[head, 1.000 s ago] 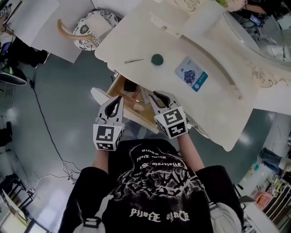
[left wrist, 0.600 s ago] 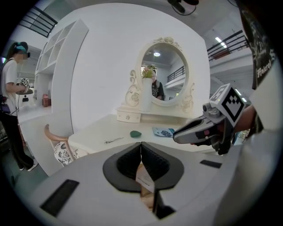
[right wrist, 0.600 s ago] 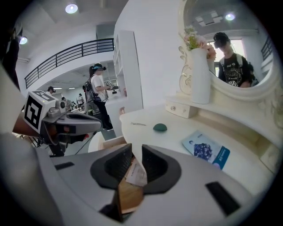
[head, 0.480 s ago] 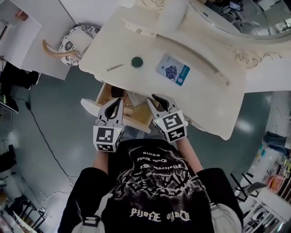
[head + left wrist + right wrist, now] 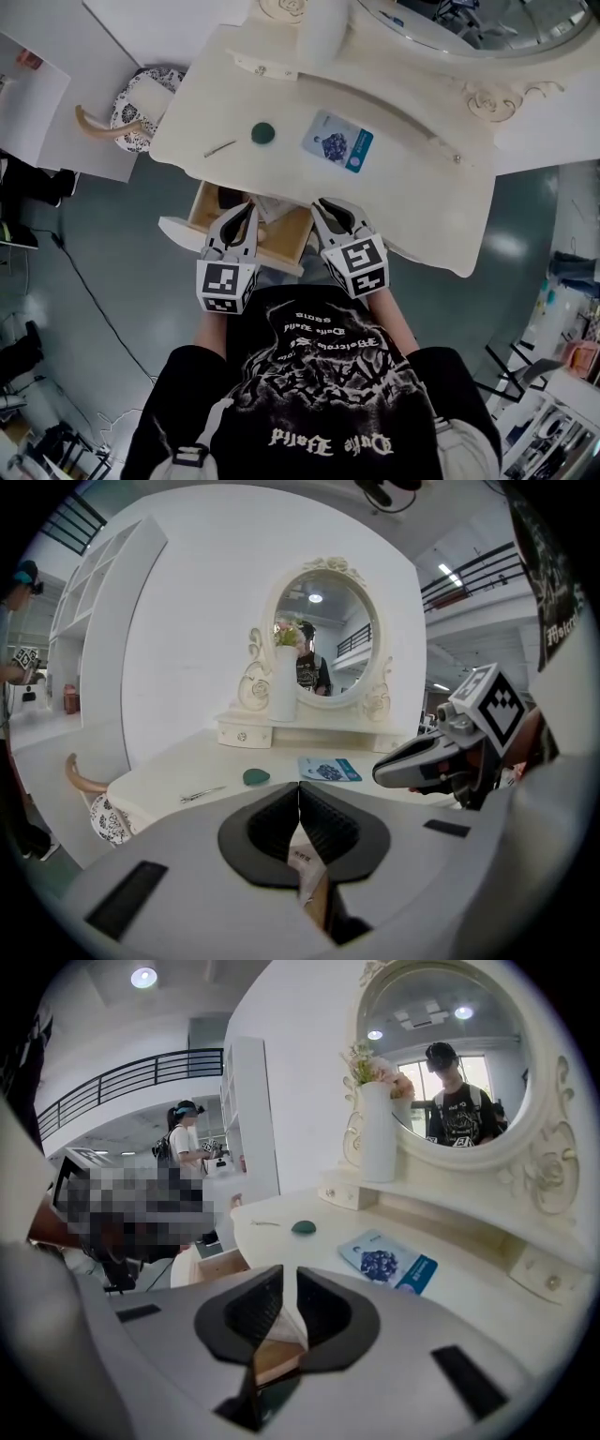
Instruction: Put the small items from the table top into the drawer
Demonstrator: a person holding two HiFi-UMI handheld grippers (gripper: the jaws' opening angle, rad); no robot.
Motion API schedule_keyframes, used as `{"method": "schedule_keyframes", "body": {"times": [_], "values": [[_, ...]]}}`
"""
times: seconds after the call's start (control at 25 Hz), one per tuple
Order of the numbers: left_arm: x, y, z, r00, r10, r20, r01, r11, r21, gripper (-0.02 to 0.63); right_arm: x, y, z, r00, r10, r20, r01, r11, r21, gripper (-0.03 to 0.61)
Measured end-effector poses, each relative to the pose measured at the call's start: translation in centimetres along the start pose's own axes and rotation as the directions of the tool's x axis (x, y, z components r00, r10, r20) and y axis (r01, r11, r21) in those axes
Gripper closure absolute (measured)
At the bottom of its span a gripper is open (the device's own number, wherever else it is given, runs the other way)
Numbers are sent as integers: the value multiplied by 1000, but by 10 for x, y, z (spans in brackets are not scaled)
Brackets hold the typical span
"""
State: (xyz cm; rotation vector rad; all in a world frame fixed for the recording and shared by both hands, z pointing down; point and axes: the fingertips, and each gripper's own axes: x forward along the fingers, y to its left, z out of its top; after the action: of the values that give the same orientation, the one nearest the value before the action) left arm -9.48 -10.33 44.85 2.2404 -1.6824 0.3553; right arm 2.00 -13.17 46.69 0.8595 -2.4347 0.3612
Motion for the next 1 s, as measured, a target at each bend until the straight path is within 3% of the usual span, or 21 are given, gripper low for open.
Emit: {"method": "schedule_keyframes", "body": {"times": [1.0], "values": [[9,-30,-1,997,-74,-15,75,997,32,598,-25,-12,-8,996,-70,49,70,998,-6,568]]}}
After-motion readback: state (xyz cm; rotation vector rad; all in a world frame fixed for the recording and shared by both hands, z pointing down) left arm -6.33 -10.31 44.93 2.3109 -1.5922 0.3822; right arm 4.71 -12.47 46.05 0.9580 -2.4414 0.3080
